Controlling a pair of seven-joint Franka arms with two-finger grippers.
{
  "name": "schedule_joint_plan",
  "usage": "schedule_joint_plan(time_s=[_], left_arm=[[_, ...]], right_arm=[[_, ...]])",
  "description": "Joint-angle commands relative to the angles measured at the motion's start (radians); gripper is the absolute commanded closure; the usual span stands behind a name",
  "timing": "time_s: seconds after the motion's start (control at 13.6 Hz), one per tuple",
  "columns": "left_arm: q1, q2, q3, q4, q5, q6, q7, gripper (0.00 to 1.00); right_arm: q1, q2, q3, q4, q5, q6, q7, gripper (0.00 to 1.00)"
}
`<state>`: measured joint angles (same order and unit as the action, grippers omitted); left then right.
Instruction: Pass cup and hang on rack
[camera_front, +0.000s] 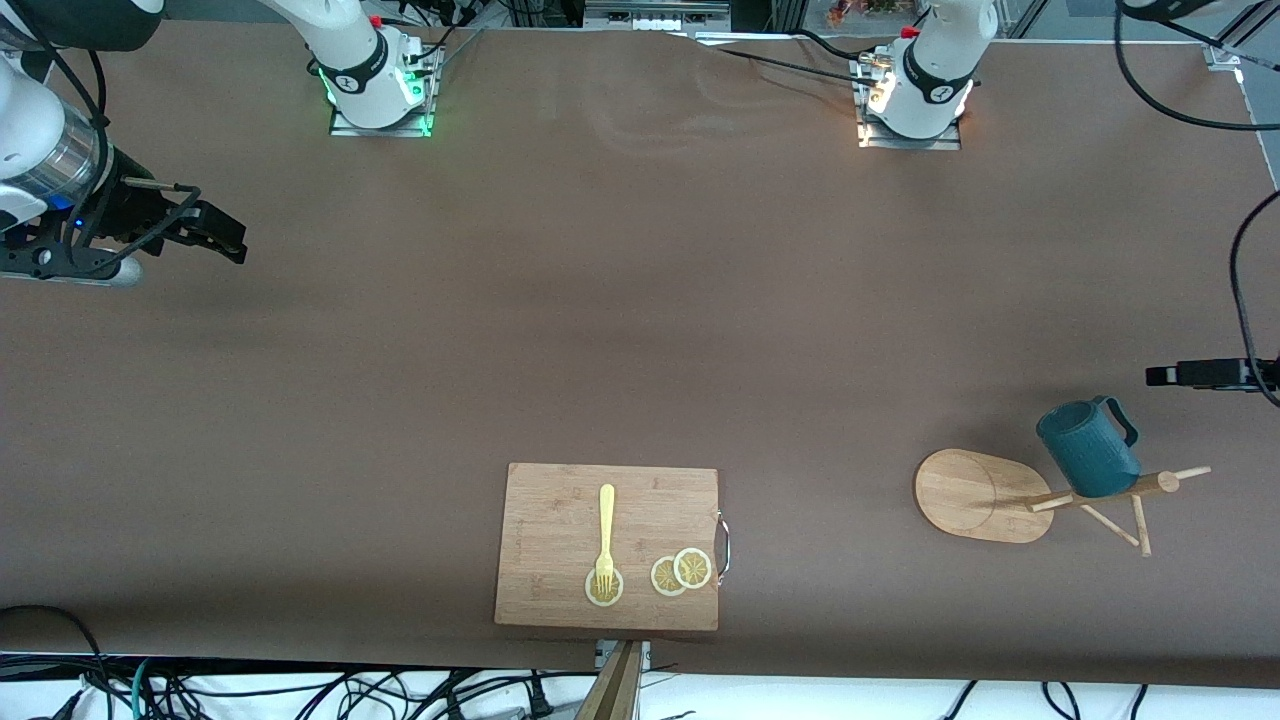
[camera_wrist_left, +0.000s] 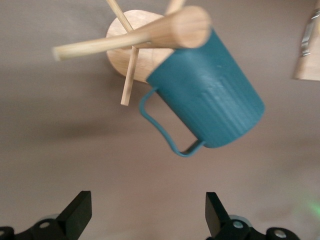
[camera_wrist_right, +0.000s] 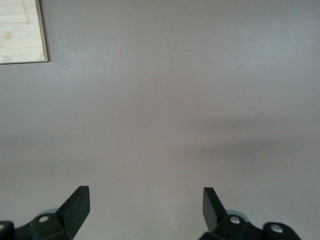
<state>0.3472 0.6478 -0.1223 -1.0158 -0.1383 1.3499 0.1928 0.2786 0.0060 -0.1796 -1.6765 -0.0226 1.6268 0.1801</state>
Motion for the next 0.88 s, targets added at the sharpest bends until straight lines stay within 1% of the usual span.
schedule_joint_plan(time_s=[0.0,0.15,0.29,0.51,0.66,0.81], left_arm=[[-0.112,-0.063,0.013,-0.012,0.162,0.005,-0.049,0.0],[-0.166,-0.108,0.012,-0.015,0.248,0.005,-0.05,0.0],[-0.218,-0.143,0.013,-0.02,0.276,0.002,-0.05,0.0],[-0.289,-0.218,0.009,-0.058,0.27,0.002,-0.052,0.0],[-0.304,-0.267,0.0,-0.089,0.266,-0.003,-0.049,0.0],[-0.306,-0.318,-0.028,-0.128,0.264,-0.006,-0.049,0.0]], right_arm=[[-0.004,0.003,0.0,0.011,0.013,-0.024,0.007,0.0],[-0.004,0.003,0.0,0.011,0.013,-0.025,0.007,0.0],[-0.004,0.003,0.0,0.011,0.013,-0.024,0.006,0.0],[-0.001,-0.003,0.003,0.008,0.013,-0.025,0.007,0.0],[-0.001,-0.009,0.003,-0.006,0.013,-0.037,0.006,0.0],[-0.002,-0.009,-0.001,-0.006,0.007,-0.045,0.004,0.0]])
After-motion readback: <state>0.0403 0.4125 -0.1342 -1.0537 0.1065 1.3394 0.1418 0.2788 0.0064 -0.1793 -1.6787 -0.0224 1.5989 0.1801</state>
